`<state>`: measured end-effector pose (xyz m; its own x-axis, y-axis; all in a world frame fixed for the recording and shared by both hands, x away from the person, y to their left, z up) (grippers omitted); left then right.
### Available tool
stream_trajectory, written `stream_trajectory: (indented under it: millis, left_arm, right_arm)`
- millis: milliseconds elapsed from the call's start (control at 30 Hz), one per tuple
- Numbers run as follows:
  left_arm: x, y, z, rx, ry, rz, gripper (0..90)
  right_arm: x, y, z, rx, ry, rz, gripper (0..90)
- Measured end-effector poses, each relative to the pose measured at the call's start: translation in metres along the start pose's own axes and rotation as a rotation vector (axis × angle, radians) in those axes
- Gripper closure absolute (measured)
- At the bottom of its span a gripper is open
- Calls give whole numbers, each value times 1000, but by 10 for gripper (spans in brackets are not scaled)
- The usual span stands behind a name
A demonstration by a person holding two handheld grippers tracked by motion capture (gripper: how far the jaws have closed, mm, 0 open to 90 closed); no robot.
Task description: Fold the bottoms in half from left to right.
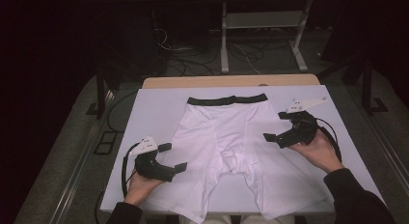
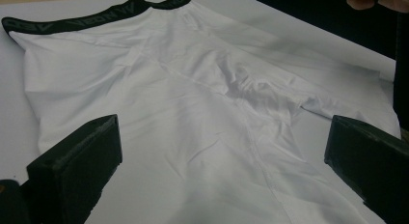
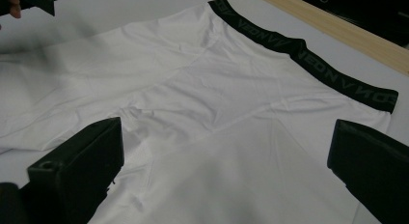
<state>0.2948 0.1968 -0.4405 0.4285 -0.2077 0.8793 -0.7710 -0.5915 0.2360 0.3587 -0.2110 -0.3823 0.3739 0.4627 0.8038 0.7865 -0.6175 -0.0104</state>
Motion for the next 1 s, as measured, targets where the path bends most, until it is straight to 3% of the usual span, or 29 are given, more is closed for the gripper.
stream_trajectory:
  millis: [1000]
  left_arm:
    - [0, 2, -1, -5, 3, -3, 0]
  right_arm:
    - [38, 12, 24, -14, -6, -5, 0]
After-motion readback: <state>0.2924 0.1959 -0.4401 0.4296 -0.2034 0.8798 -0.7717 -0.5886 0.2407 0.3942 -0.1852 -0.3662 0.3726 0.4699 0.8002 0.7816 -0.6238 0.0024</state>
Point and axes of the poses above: each handheld gripper's, and its own axes: z roughly forward along the jaws, x roughly out of its top, y roughly to its right, the point moved 3 cm from there along z, roughly forward along the jaws, and after that the axes turned 2 degrees about -z, right-handed, at the moved point
